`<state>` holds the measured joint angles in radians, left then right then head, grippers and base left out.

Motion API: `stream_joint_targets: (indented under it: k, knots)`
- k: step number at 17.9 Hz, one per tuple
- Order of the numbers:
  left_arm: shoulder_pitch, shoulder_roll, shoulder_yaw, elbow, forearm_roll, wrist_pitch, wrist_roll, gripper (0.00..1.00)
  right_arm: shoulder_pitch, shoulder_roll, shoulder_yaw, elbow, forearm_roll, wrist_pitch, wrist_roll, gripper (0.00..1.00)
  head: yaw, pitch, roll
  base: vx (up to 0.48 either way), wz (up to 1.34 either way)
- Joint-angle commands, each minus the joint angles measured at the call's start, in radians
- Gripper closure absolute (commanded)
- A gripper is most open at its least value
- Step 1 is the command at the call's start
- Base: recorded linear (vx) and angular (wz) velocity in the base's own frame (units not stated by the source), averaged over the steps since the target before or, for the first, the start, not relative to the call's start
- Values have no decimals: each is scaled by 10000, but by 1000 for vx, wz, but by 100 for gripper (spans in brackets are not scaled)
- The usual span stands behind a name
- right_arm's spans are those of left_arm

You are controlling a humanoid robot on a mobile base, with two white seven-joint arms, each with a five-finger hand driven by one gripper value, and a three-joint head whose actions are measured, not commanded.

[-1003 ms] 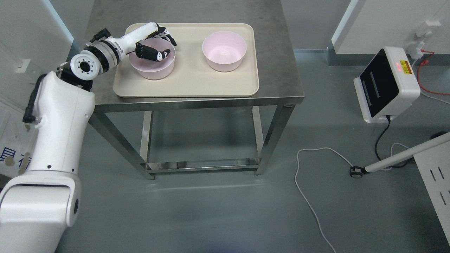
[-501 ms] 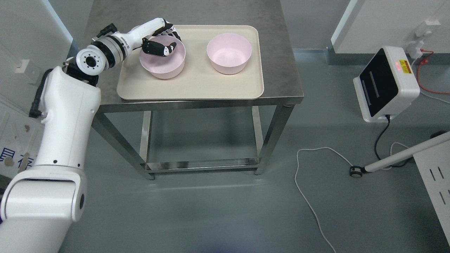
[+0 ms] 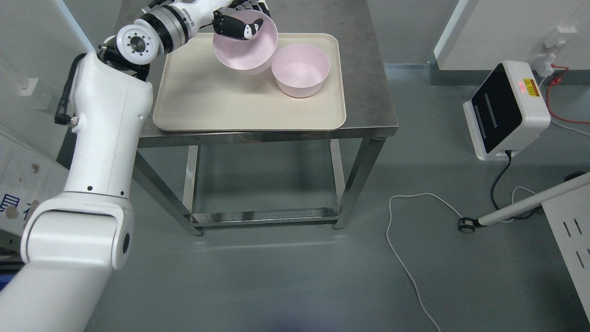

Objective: Stack pink IKEA bowls on left shelf middle
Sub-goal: 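Grip the bowl rim with the left hand and lift it over the other bowl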

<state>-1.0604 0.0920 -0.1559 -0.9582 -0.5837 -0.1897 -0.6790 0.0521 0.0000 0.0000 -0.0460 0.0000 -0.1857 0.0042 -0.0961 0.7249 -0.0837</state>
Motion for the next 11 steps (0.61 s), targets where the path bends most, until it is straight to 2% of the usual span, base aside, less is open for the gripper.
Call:
stream_joint_targets:
  k: [1,11]
  knots:
    - [-349,-746,-2918,-250,-23,87,407,98,0,-175,-92,0,77,0,-11,0,0,0,0,0,0]
    - [-533,-746,-3242,332,-53,103,1373,97,0,-175,-92,0,77,0,-11,0,0,0,0,0,0]
